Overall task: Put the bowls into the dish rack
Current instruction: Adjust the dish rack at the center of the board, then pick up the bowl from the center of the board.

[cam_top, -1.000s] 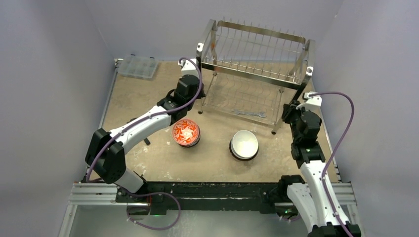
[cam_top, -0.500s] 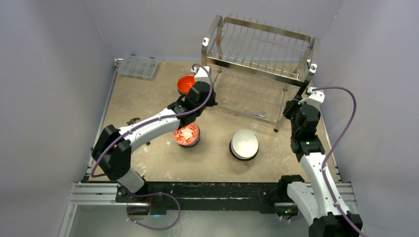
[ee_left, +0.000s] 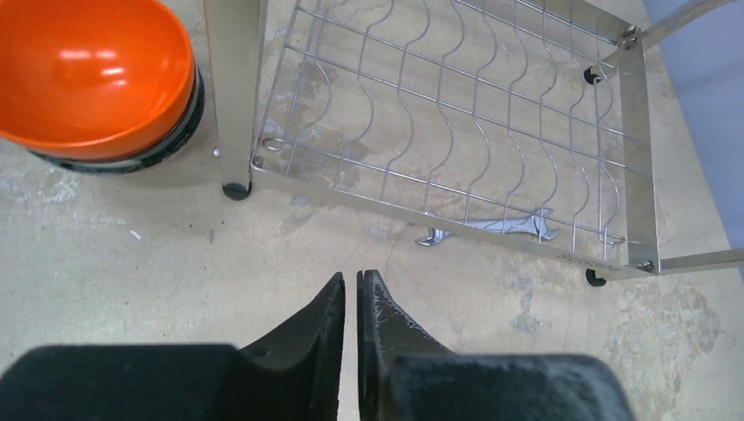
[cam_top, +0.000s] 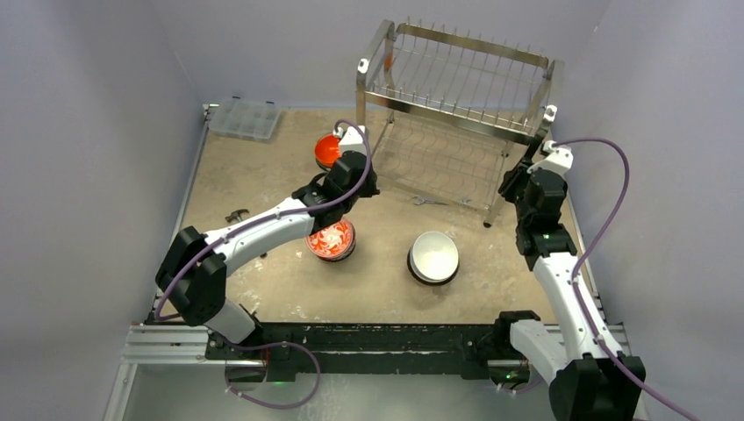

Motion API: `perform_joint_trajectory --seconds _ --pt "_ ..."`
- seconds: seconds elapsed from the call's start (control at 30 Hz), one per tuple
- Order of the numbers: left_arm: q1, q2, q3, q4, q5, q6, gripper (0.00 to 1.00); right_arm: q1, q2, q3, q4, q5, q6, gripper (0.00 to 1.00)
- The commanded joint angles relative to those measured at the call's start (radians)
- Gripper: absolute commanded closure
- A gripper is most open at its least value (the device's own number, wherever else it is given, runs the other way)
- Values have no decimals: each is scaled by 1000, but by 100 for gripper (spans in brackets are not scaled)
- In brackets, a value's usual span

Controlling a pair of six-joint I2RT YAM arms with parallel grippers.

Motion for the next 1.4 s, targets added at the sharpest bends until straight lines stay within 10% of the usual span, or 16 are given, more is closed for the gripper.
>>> perform_joint_trajectory --seconds 0.0,0.17,0.43,1.37 --pt "3 -96 -43 -4 -20 -39 87 -1 -55 49 -1 -86 88 57" --pt "1 -183 -137 -2 -2 -85 68 0 -134 1 -78 -159 109 12" --pt "1 -287 -285 105 268 -161 33 0 -237 -65 -146 -421 165 5" --pt "-131 -240 -325 109 443 -213 20 0 -206 -423 -58 -804 311 4"
